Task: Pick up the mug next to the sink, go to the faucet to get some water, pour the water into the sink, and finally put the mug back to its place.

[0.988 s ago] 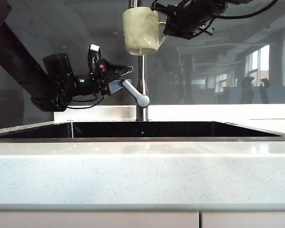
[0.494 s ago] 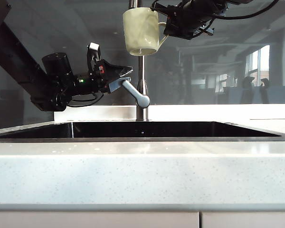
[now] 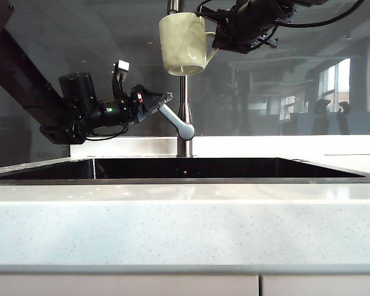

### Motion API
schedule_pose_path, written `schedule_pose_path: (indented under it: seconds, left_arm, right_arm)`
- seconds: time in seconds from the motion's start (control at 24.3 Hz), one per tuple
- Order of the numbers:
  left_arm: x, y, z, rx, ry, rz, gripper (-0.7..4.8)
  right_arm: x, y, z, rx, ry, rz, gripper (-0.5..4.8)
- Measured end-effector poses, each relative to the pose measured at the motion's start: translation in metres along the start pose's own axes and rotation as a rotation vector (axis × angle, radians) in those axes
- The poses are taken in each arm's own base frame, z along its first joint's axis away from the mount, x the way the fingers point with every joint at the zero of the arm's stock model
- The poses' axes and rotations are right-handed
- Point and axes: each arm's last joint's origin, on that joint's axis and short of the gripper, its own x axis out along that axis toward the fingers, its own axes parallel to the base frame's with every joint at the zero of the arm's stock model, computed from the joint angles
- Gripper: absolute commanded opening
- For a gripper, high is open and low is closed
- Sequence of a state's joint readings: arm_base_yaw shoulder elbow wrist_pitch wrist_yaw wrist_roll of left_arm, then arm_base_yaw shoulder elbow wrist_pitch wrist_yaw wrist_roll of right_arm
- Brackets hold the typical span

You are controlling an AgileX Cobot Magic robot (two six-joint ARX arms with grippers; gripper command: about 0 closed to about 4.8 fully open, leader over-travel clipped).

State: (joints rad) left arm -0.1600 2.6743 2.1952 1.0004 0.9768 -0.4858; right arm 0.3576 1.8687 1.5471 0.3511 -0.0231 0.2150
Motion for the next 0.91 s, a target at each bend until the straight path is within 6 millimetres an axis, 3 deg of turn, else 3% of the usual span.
schedule_pose_path:
  seconds: [0.25,0.91]
  left_arm:
    - [-0.0003,0.0056,-0.0071,-0.002,0.026,0.088,4.79]
    - [-0.0008,0.0068,-0.0084,0.019,0.033,0.106,4.79]
  right_arm:
    - [0.0,0.0,-0.0002,0.001,0.002,0.0,-0.05]
    - [0.0003,-0.0001,-0.0003,0.001,0.0,0.003,-0.05]
